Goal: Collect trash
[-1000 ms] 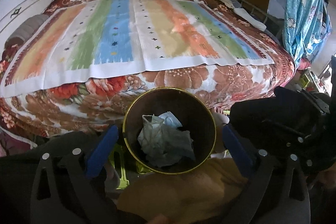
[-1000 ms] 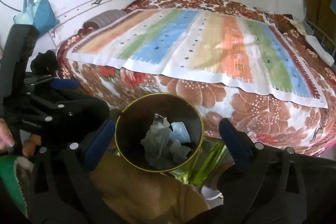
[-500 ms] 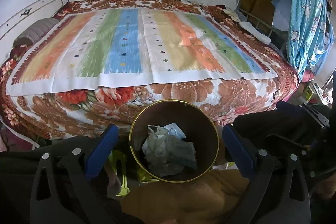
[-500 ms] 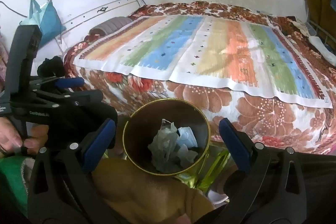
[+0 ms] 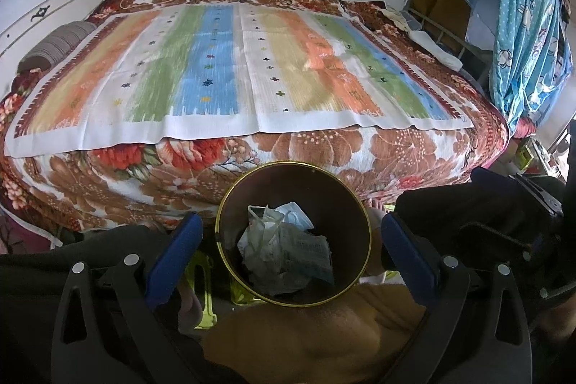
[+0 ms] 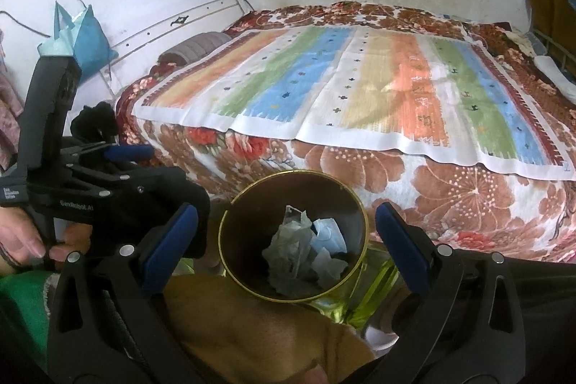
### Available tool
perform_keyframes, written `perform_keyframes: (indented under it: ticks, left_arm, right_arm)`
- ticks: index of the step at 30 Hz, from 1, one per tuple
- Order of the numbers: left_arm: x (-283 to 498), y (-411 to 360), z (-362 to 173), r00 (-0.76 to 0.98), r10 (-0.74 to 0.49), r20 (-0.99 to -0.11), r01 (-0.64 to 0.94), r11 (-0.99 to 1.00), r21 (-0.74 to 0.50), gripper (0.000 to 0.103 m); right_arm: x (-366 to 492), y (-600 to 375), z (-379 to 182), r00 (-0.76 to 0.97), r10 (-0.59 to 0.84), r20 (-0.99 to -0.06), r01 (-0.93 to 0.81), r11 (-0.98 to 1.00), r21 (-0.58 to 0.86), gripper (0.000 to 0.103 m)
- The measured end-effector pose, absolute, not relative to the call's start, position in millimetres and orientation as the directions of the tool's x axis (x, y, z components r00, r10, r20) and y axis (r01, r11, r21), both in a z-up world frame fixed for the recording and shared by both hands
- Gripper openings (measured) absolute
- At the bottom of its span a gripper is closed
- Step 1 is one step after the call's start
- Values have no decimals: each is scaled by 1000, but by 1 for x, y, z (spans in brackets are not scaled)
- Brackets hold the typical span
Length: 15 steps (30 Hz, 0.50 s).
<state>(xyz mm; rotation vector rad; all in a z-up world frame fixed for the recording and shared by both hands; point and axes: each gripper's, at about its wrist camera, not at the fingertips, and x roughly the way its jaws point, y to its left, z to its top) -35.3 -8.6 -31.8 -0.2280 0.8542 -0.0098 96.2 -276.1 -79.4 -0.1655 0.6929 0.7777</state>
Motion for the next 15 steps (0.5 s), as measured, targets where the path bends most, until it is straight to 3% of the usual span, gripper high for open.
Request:
perform_keyframes:
  ticks: [15]
  left_arm:
    - [-35, -15, -34, 657, -100, -747, -74, 978, -196, 97]
  right_arm:
    - [100, -277, -82, 478, 606, -636, -701, 699, 140, 94]
